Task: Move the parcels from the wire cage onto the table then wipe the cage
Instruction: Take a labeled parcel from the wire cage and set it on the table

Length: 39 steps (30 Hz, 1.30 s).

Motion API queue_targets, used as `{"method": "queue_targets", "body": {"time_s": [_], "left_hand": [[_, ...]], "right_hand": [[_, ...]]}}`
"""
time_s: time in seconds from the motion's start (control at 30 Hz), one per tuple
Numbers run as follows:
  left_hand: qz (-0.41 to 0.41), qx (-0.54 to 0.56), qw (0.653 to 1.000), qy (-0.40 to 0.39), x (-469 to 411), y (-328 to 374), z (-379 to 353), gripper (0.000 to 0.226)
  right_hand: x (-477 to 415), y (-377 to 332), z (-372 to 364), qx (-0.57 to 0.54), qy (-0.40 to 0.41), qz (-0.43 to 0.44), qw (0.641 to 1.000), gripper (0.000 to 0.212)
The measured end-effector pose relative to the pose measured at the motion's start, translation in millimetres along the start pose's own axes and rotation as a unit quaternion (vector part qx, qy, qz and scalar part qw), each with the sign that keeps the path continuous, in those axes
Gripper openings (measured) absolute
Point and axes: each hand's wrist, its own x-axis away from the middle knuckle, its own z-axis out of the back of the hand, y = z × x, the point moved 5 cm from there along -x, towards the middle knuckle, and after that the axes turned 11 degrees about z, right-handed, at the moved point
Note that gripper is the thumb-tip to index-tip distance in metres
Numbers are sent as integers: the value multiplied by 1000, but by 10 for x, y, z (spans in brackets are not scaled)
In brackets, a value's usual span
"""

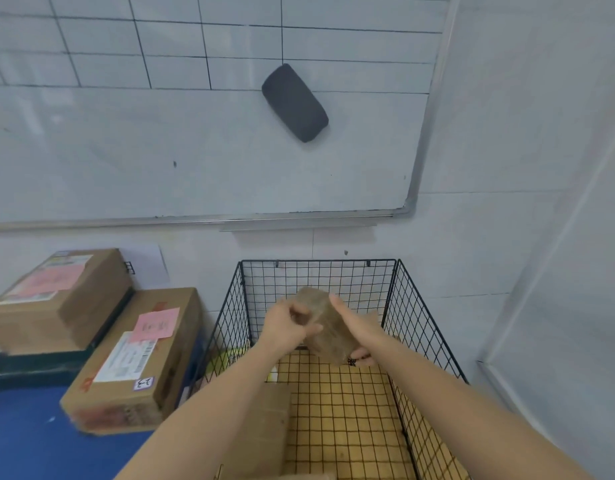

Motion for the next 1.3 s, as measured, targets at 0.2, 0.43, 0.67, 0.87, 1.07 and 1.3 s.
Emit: {"method": "queue_targets", "body": {"time_s": [0.2, 0.43, 0.67, 0.87, 1.07, 1.3], "left_hand": [[-10, 44, 999, 15, 67, -40, 82, 52], [137, 39, 986, 82, 23, -86, 93, 105], [174, 141, 974, 40, -61, -218, 126, 109], [158, 229, 960, -9, -13, -212, 114, 92], [138, 236, 960, -58, 89, -120, 208, 60], [145, 223, 941, -207, 238, -28, 117, 65]], "right_hand": [[-72, 187, -138, -108, 17, -16, 994, 100], [9, -60, -241, 22, -13, 87, 996, 109], [18, -102, -277, -18, -16, 145, 989, 107], [10, -169, -210, -8, 41, 162, 986, 72], [33, -231, -138, 19, 21, 175, 984, 70], [-31, -359, 98, -23, 45, 191, 980, 55]]}}
